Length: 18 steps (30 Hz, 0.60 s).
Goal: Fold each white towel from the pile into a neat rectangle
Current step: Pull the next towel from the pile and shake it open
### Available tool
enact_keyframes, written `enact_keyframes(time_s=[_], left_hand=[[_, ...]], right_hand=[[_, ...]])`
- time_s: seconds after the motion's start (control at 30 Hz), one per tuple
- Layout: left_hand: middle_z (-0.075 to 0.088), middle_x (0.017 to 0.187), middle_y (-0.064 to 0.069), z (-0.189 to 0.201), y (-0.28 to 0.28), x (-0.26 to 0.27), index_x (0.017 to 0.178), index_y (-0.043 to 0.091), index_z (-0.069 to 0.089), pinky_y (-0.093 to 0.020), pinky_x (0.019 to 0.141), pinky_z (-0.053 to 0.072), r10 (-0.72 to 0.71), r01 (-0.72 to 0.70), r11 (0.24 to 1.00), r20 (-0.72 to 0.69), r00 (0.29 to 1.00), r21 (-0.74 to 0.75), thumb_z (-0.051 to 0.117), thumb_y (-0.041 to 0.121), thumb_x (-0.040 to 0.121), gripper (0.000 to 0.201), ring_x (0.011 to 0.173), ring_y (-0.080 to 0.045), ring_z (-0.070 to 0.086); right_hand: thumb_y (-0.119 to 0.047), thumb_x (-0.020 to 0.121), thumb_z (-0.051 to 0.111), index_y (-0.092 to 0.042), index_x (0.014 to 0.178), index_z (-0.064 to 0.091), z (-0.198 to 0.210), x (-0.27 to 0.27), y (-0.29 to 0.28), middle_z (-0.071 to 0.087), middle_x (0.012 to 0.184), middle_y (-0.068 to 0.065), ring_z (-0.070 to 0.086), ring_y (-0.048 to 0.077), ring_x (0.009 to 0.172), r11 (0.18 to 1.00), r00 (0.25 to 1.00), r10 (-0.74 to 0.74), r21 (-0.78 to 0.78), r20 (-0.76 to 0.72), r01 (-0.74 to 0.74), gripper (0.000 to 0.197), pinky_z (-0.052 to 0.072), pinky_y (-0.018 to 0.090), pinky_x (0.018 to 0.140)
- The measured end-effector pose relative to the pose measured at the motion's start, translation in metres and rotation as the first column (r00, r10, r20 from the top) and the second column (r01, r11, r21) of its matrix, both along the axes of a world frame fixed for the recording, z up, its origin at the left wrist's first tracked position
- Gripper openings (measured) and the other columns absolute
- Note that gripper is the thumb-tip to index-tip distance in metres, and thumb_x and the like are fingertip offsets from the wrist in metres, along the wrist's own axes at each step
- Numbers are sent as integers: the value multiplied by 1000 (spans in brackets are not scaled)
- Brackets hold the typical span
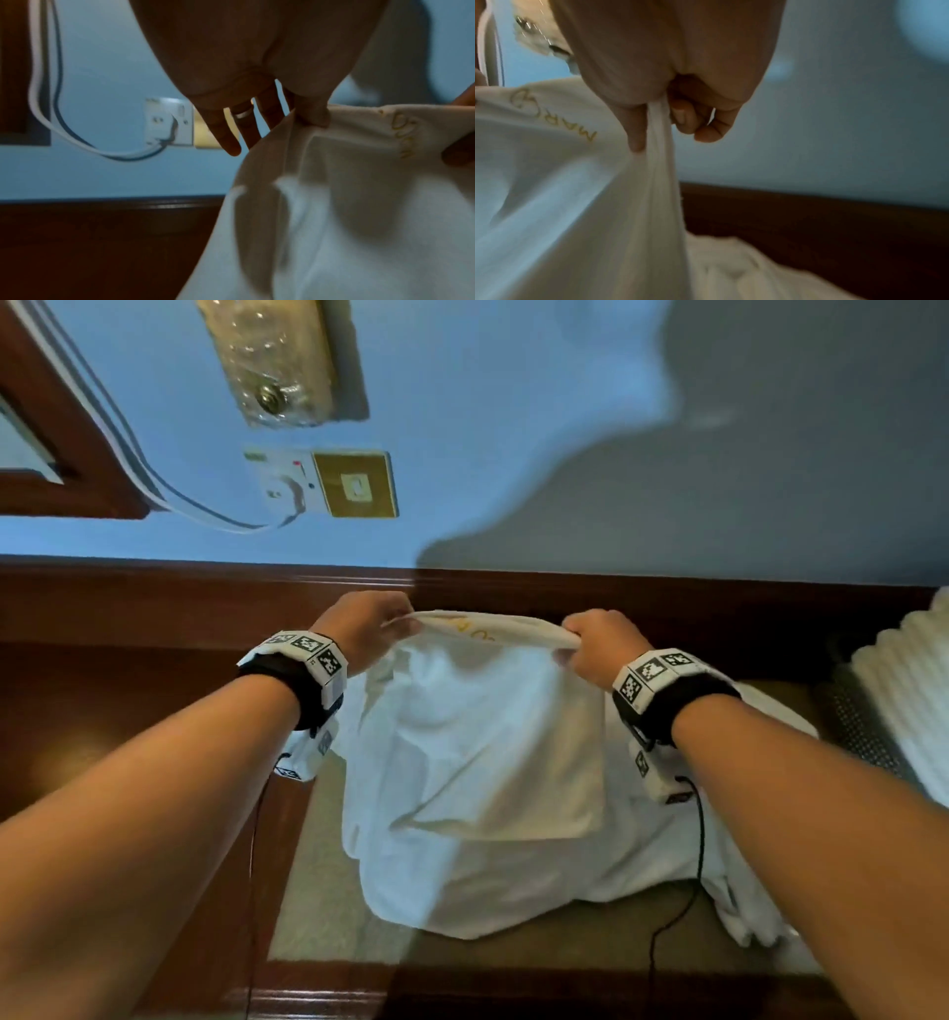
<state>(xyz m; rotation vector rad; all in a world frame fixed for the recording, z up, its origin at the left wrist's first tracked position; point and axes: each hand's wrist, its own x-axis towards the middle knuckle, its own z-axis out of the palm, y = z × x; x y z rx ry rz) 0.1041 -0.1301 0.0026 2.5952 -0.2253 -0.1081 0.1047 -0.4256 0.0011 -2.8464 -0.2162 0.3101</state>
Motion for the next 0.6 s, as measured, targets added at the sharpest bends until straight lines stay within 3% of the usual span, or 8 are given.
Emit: enact_keyframes(time_s=[0.07, 0.2, 0.33, 0.4, 0.5, 0.6], left_hand=[[64, 76, 1, 26, 20, -5, 82, 23, 66, -27, 61, 42, -8, 11, 999, 68, 998, -47, 66, 33, 96, 17, 71, -18, 58], [65, 71, -2, 77, 80, -21, 81, 19, 75, -26, 65, 40, -20, 46, 992, 207, 978, -122, 70, 31, 94, 18, 66, -13, 55], [62, 56, 9, 127, 173, -42, 60, 33, 67, -24, 65, 42, 7, 65, 980, 361, 933, -188, 68, 28, 95, 36, 55, -1, 50], [60, 52, 8, 146, 219, -57, 61, 30, 67, -27, 66, 45, 7, 69, 981, 387, 922, -181, 66, 25, 97, 37, 53, -3, 51], [64, 62, -8, 172, 268, -83, 76, 8, 69, -31, 57, 49, 38, 39, 985, 435, 900, -168, 60, 23, 100, 30, 58, -21, 55], [65, 71, -13, 198, 309, -104, 80, 9, 67, -36, 63, 43, 58, -1, 993, 500, 864, -114, 58, 25, 101, 27, 70, -26, 56]], right_hand=[[-25, 90, 66, -24, 84, 63, 38, 3, 18, 65, 88, 7, 63, 33, 96, 999, 994, 13, -44, 104, -8, 7, 42, 31, 71], [-23, 90, 64, -14, 93, 71, 99, -4, 67, 68, 101, 15, 63, 37, 97, 993, 949, 15, -118, 314, 23, 12, 41, 32, 72], [-12, 83, 63, -15, 85, 67, 135, -31, 118, 66, 96, 18, 62, 40, 91, 984, 879, -171, 31, 445, 175, 5, 38, 31, 68], [-17, 85, 66, -21, 81, 63, 146, -48, 147, 68, 95, 16, 63, 39, 91, 975, 858, -221, 107, 463, 193, 6, 38, 30, 69], [-28, 86, 69, -24, 80, 59, 160, -74, 188, 69, 96, 13, 63, 36, 92, 973, 849, -232, 122, 475, 197, 13, 40, 32, 71], [-37, 88, 70, -22, 74, 53, 171, -96, 222, 66, 92, 12, 62, 35, 90, 980, 863, -196, 78, 465, 181, 25, 39, 32, 71]])
